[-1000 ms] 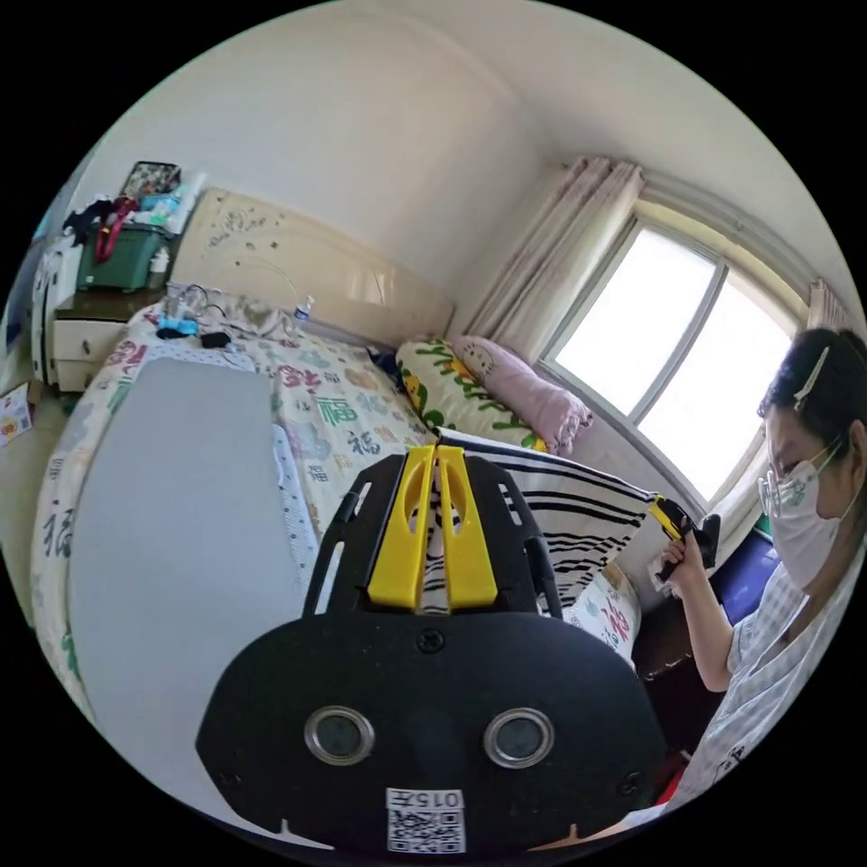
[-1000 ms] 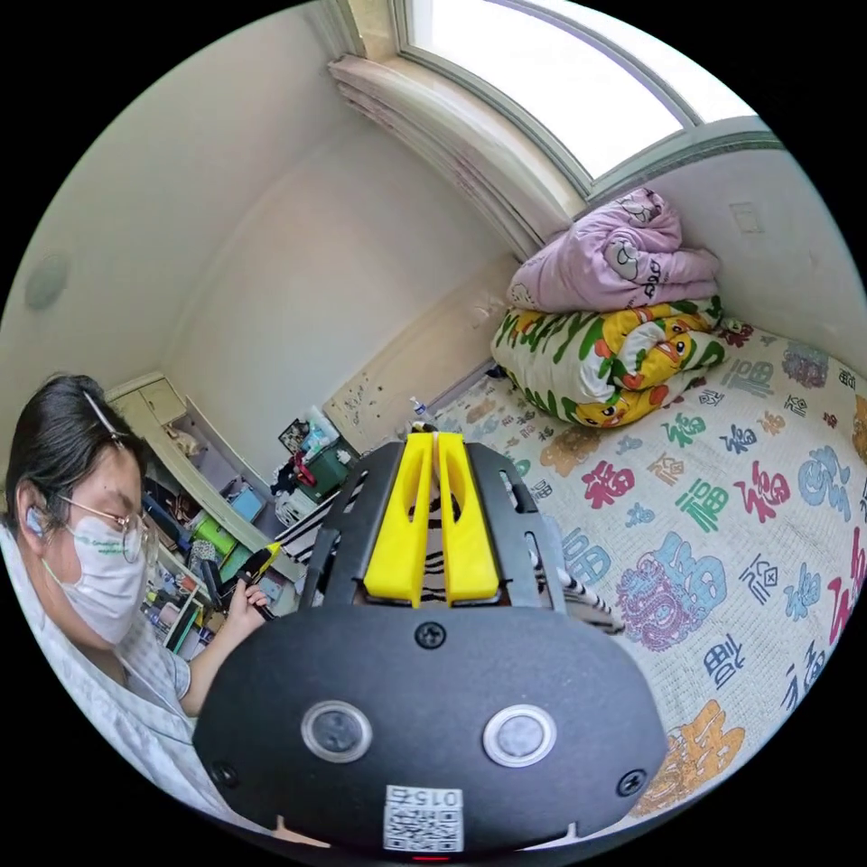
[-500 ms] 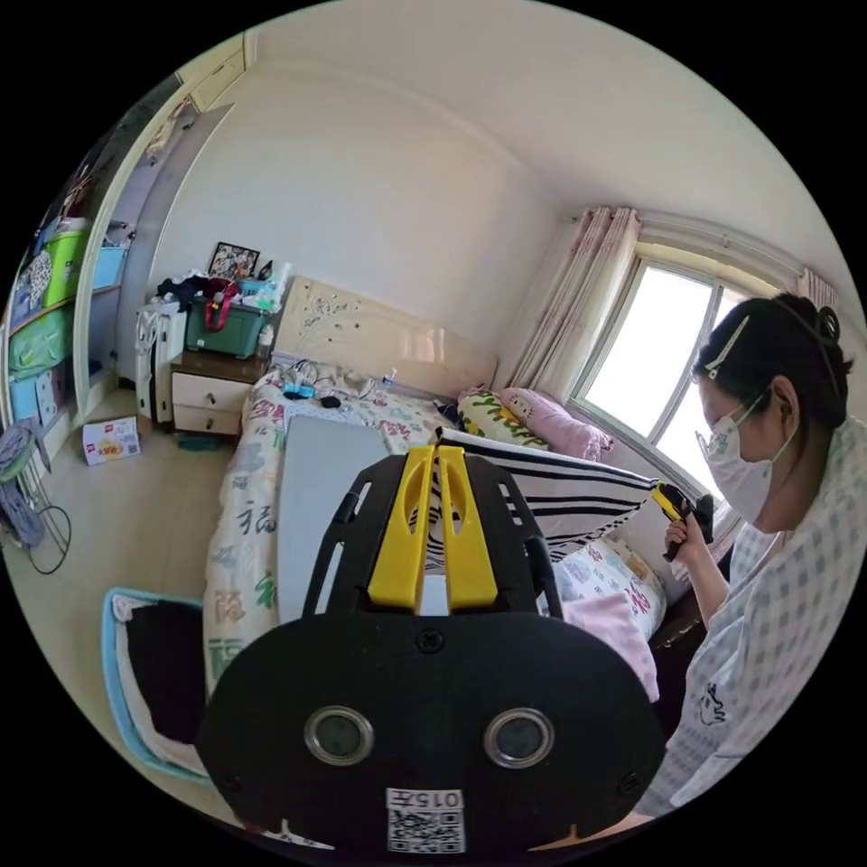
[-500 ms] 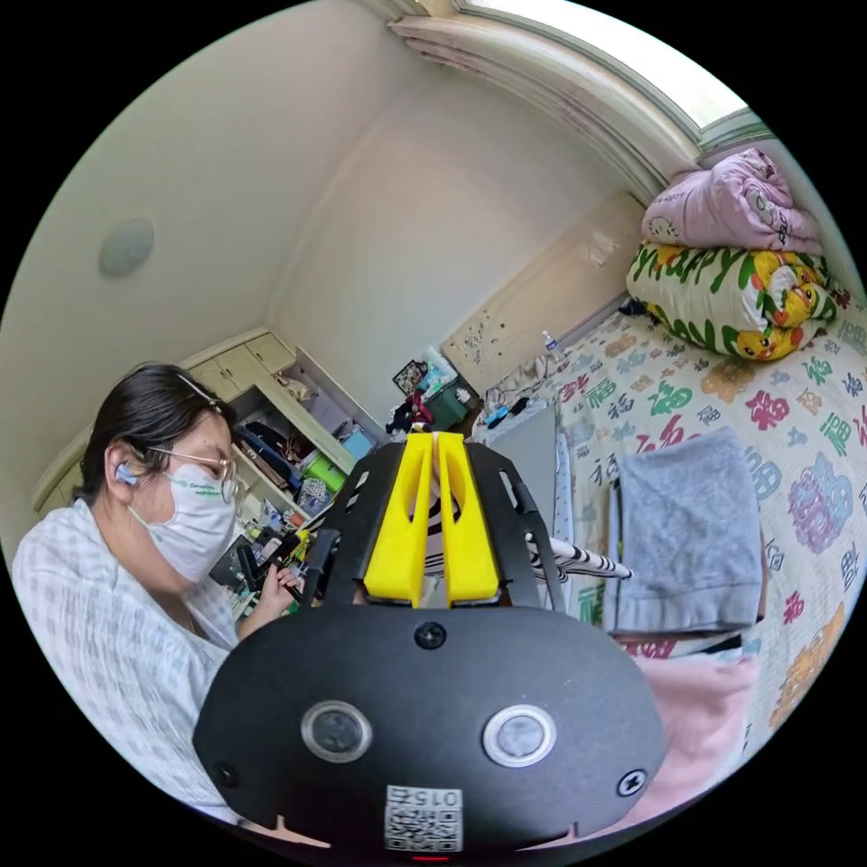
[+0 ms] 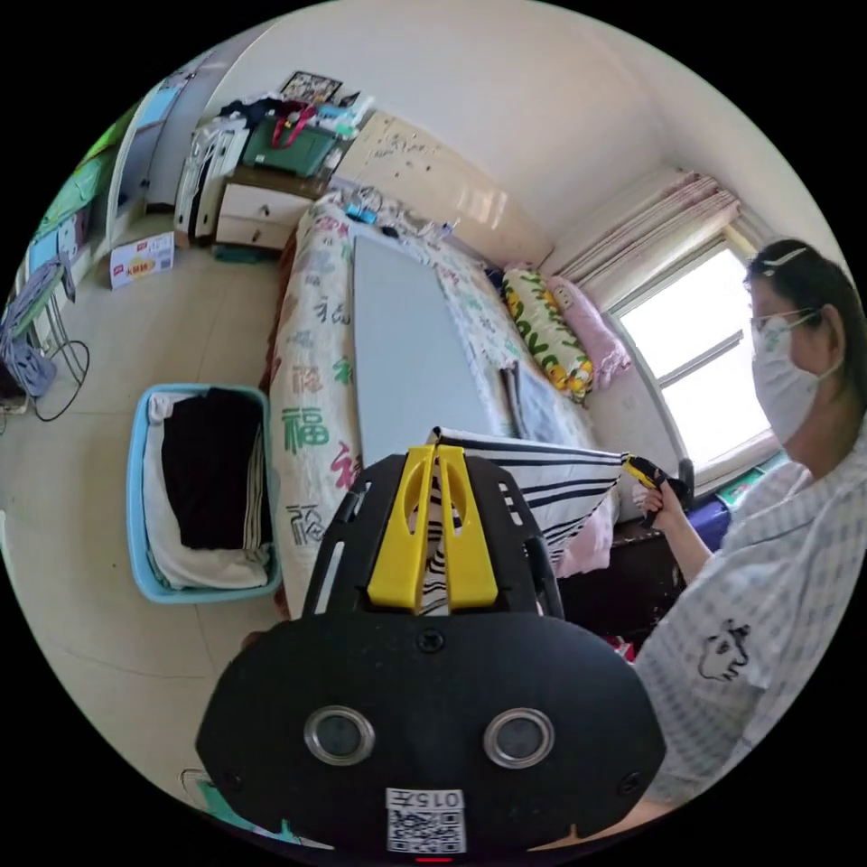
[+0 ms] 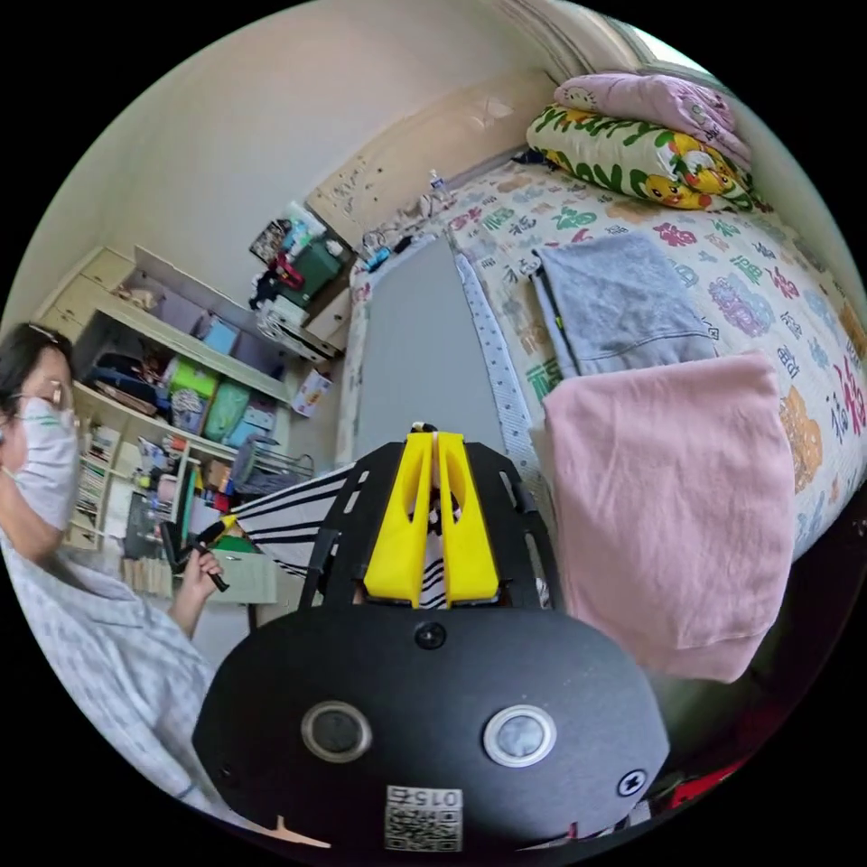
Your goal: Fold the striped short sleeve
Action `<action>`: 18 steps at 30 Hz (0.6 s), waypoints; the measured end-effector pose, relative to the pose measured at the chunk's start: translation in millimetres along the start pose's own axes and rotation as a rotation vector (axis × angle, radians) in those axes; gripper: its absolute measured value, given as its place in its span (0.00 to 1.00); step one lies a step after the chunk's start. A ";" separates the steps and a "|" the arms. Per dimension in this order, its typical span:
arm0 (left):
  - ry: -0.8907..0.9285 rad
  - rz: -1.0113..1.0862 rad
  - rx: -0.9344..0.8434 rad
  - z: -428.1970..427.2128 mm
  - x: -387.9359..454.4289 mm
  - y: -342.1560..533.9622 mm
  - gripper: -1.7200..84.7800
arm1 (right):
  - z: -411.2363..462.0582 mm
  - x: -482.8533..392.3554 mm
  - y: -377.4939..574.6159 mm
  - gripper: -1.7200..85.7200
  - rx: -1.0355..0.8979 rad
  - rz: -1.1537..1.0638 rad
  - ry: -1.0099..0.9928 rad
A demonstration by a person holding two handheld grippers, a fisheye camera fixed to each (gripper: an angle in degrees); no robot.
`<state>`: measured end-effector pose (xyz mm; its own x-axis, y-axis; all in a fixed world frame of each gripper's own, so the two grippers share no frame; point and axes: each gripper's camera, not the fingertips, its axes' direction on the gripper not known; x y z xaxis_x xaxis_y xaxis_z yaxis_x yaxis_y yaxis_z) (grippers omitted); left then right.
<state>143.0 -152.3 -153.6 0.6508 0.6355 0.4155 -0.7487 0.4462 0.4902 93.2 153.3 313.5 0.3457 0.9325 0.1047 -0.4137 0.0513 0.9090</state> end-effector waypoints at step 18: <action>0.036 -0.271 -0.239 53.2 38.3 63.2 0.04 | 66.0 -228.7 -96.3 0.07 -0.619 -0.440 -0.005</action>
<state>127.3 -133.3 -66.0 0.8282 0.4934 0.2658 -0.5604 0.7335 0.3845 109.6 -88.5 228.7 0.5915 0.7780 -0.2118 -0.6335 0.6109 0.4749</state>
